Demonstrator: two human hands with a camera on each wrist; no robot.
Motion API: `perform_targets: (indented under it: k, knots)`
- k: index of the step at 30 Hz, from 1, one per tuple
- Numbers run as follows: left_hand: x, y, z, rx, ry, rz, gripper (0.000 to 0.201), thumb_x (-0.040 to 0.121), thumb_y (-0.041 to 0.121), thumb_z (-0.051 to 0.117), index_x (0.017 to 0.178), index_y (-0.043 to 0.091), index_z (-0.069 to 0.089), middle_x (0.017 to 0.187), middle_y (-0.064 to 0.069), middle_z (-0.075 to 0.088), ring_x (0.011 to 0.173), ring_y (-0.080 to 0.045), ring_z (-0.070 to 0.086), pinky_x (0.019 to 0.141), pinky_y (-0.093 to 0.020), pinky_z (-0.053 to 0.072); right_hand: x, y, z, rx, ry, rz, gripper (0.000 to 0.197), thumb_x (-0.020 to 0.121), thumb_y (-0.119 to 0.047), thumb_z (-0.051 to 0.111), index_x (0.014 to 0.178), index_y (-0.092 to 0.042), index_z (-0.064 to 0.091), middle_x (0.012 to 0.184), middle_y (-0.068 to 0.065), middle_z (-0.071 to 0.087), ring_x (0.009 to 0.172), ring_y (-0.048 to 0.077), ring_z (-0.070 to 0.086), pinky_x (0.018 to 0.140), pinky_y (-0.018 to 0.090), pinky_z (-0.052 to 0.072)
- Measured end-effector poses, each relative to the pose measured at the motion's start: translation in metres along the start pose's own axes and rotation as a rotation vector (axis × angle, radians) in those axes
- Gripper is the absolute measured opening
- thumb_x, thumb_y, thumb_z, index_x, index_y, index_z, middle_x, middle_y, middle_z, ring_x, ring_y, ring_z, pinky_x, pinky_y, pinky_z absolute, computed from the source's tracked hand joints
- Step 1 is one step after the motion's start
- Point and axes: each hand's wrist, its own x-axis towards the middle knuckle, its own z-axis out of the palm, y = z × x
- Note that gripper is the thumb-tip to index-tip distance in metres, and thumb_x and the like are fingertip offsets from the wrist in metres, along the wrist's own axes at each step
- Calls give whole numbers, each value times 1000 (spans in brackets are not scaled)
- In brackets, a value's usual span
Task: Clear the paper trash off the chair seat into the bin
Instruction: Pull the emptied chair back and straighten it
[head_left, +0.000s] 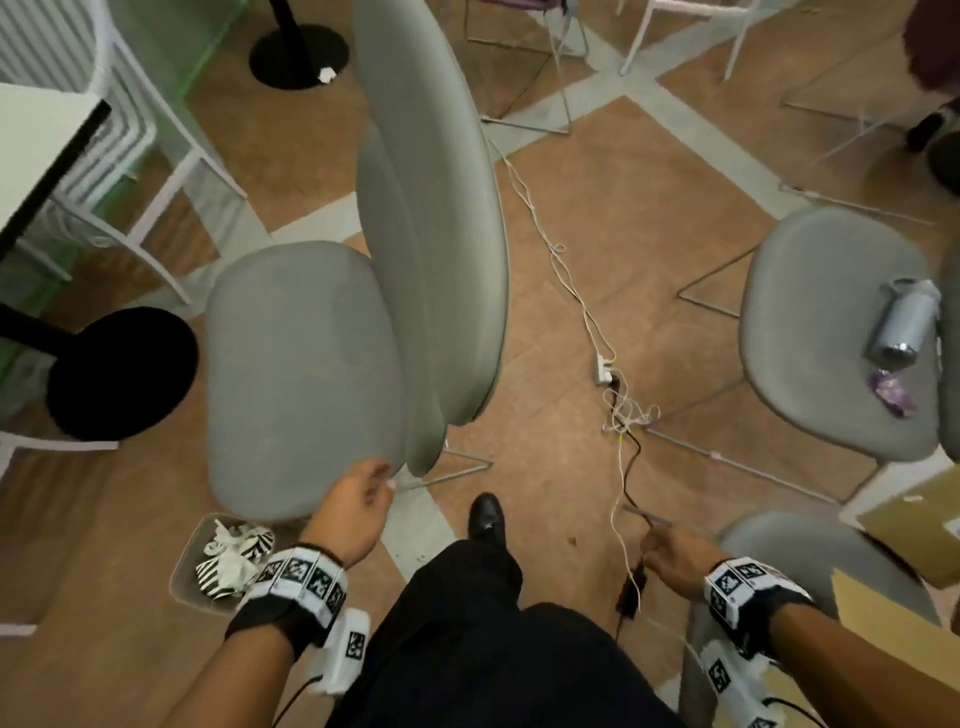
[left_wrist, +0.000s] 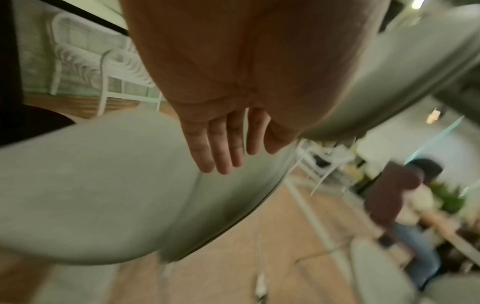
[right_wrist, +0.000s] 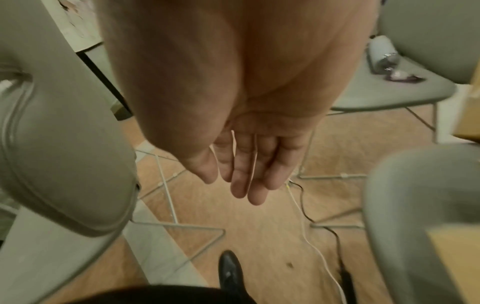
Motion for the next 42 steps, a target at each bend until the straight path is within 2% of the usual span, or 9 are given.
perform_targets:
  k: [5,10,14,17,22,29,36,39,42]
  knots:
    - [38,110,-42,-179,128,146,41,96,48,45,128,27,61,127,8,65,117,-8,60,105,-37,47,49,-42,-109,6,83,-175,21,96,-28,56,115,-21,62,96,-12,63,87,3,61,75,15,42]
    - [49,194,-60,-390,165,152,60,88,63,43,133,26,58,128,14,62,113,4,58,107,-32,44,87,-94,-209,61,105,-361,17,95,-25,56,111,-31,59,100,-6,69,98,17,68,92,36,52]
    - [57,237,-54,-344,198,60,68,89,66,44,143,25,44,134,12,51,119,-4,53,108,-29,39,117,-144,-292,33,129,-600,25,91,-29,57,115,-28,59,101,-6,70,93,16,69,91,44,55]
    - [67,264,-51,-295,251,-49,57,87,68,43,126,27,50,121,2,58,106,-15,60,91,-35,48,134,-187,-349,-6,164,-801,25,95,-26,57,119,-26,59,102,-4,69,92,19,69,90,46,54]
    - [87,314,-50,-303,456,-307,49,93,66,38,108,22,53,95,2,61,81,-15,59,60,-29,38,127,-251,-433,79,269,-1138,25,97,-8,56,121,-13,62,100,2,68,91,22,65,78,11,48]
    - [113,343,-40,-129,717,-615,72,86,79,14,76,19,53,80,-3,62,76,-28,59,76,-41,49,114,-323,-496,-42,525,-1563,29,96,-32,57,121,-18,62,118,3,59,105,16,59,90,29,47]
    - [128,365,-39,-1,833,-816,76,89,70,12,88,16,65,88,-7,67,83,-34,62,83,-43,50,142,-412,-521,-820,494,-1439,69,89,-76,24,100,-28,72,98,2,71,95,28,61,91,45,38]
    - [129,369,-36,76,880,-819,73,90,68,12,77,15,61,78,-7,65,73,-33,59,75,-41,50,150,-417,-526,-1013,548,-1391,80,91,-75,10,66,-26,67,64,3,61,73,26,57,89,44,37]
    - [129,367,-35,167,876,-812,71,92,65,13,69,15,57,68,-5,61,64,-31,56,66,-38,44,154,-411,-522,-982,592,-1425,81,94,-70,8,55,-22,60,60,2,57,74,26,55,96,44,37]
